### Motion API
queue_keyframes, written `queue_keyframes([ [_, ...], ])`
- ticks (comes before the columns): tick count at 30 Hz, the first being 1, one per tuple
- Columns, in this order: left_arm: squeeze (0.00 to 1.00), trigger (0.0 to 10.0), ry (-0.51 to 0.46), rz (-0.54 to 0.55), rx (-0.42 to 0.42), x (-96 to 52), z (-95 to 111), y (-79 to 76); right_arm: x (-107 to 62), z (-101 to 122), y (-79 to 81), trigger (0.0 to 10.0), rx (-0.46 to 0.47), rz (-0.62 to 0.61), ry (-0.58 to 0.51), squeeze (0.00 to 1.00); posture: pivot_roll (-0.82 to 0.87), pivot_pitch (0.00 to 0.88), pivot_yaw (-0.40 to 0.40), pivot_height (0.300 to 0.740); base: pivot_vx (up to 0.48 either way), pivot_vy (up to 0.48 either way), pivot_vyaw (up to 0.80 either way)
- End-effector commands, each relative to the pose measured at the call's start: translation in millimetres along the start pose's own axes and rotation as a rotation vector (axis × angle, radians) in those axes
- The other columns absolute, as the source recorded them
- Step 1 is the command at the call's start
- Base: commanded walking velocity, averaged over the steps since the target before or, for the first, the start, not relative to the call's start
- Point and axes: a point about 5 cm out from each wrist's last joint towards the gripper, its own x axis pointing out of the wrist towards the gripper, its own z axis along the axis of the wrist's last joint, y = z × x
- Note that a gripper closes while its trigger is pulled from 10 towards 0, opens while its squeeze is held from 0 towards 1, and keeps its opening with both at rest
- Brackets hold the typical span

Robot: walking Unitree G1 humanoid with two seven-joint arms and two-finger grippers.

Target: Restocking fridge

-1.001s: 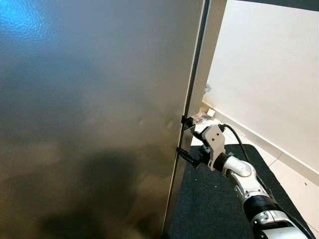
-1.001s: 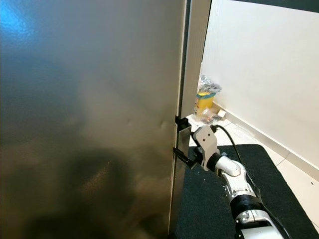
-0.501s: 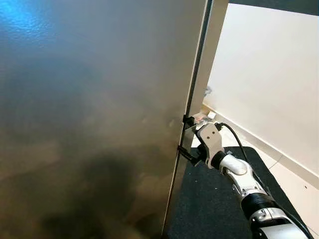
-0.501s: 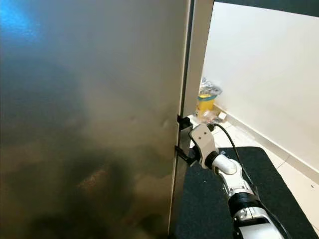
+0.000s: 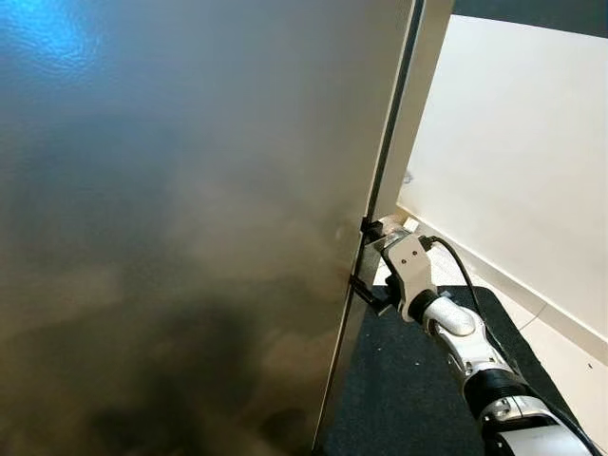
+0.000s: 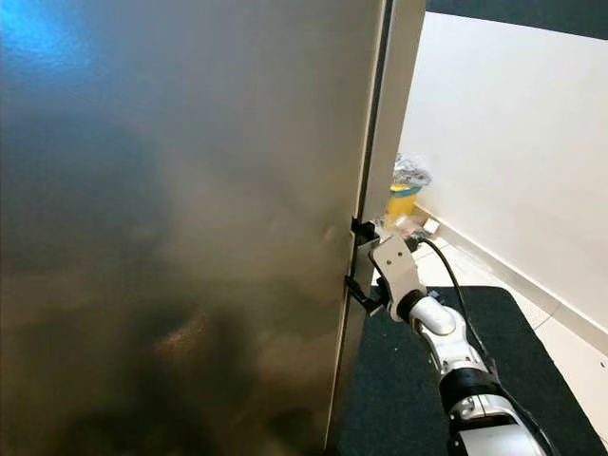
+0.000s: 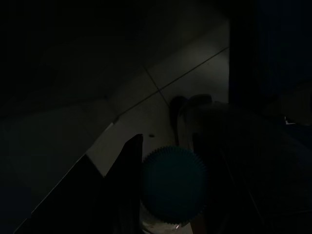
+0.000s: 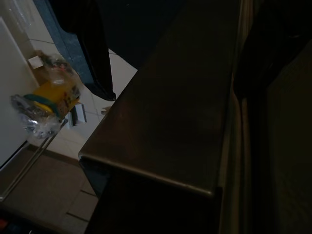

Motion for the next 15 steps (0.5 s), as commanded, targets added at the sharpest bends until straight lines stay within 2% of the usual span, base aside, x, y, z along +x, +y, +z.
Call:
queue_keyframes([
  [1, 0.00, 10.0, 0.052, -0.023, -0.002, -1.1, -13.9, -6.3, -11.4, -1.1, -36.5, 10.0, 0.023, -0.224, 0.032, 0.00, -0.07, 0.000, -0.043, 0.740, 0.000, 0.000, 0.00],
  [6, 0.00, 10.0, 0.051, -0.024, 0.002, -1.0, -13.3, -6.2, -16.3, -4.3, -45.8, 10.0, 0.023, -0.287, 0.057, 0.00, -0.07, 0.000, -0.040, 0.740, 0.000, 0.000, 0.00],
  [15, 0.00, 10.0, 0.045, -0.027, 0.003, -0.8, -11.4, -5.7, -17.7, -6.1, -49.0, 10.0, 0.020, -0.315, 0.073, 0.00, -0.07, 0.000, -0.041, 0.740, 0.000, 0.000, 0.00],
])
